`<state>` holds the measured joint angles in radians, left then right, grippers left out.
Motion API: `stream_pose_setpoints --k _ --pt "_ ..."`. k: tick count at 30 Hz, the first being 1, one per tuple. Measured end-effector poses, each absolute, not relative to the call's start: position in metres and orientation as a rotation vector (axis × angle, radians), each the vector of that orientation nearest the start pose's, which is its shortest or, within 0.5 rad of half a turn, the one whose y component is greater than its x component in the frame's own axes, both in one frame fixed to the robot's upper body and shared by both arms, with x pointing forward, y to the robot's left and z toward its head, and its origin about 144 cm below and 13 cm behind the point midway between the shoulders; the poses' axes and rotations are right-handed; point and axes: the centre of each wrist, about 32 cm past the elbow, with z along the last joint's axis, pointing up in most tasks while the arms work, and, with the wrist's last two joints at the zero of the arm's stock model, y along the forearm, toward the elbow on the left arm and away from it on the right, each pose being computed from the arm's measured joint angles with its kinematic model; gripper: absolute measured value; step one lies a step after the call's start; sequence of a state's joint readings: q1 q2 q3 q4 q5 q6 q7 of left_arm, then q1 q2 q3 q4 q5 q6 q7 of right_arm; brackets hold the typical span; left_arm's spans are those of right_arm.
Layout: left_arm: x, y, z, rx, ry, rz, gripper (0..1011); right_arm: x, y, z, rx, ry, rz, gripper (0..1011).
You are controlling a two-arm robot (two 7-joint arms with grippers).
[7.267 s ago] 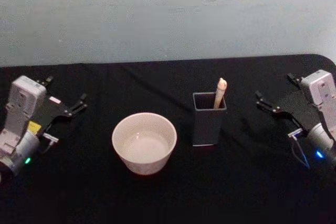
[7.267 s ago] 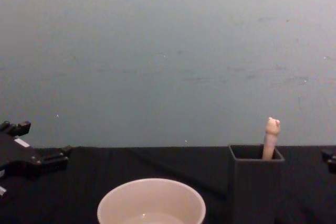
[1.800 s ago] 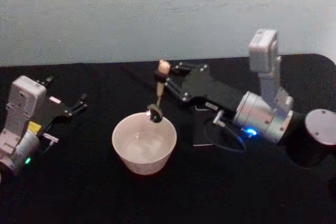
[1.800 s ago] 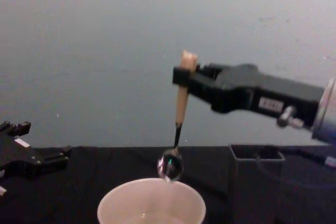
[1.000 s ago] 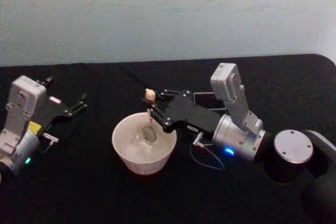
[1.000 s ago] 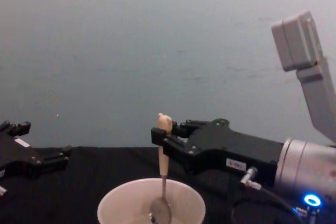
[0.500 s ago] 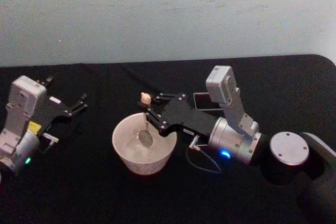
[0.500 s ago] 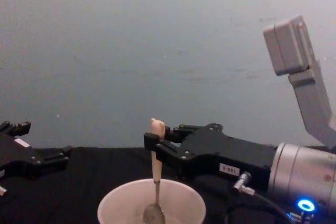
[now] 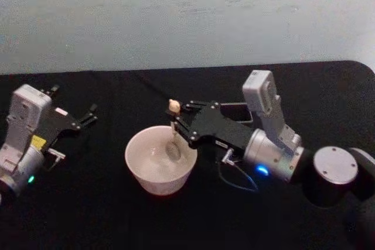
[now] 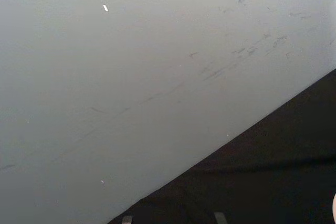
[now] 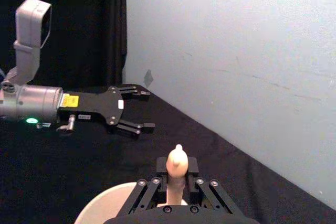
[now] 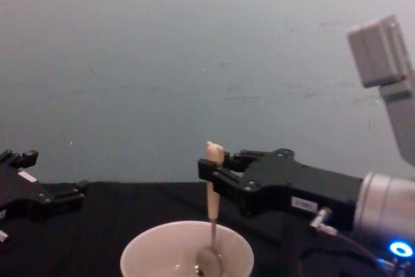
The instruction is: Pick up the stirring spoon with one hand, stir inside the cup, then place it back in its original position.
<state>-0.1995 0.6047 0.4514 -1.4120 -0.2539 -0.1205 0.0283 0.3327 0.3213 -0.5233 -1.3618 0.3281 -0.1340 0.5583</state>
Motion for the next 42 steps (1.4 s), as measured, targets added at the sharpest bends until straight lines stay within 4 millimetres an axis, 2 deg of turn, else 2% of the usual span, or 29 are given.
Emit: stream_pose_setpoints --k 11,21,29,36,42 --pt "0.489 0.310 1.140 0.305 -0.285 1.248 1001 0.501 -0.207 1.160 -0.041 -0.110 -0.551 211" --pt "0.489 0.310 1.140 0.304 -0.285 1.248 1001 0.491 -0.195 1.160 -0.018 -0.081 -0.506 212" --pt "0.489 0.310 1.140 0.304 -0.285 1.248 1001 0.496 -0.178 1.155 -0.016 -0.068 -0.511 212" --pt "0.489 0.310 1.140 0.304 -0.285 1.248 1001 0.509 -0.166 1.152 -0.016 -0.064 -0.565 212" --pt "0.489 0.310 1.140 0.305 -0.285 1.248 1001 0.518 -0.164 1.151 -0.015 -0.067 -0.611 212"
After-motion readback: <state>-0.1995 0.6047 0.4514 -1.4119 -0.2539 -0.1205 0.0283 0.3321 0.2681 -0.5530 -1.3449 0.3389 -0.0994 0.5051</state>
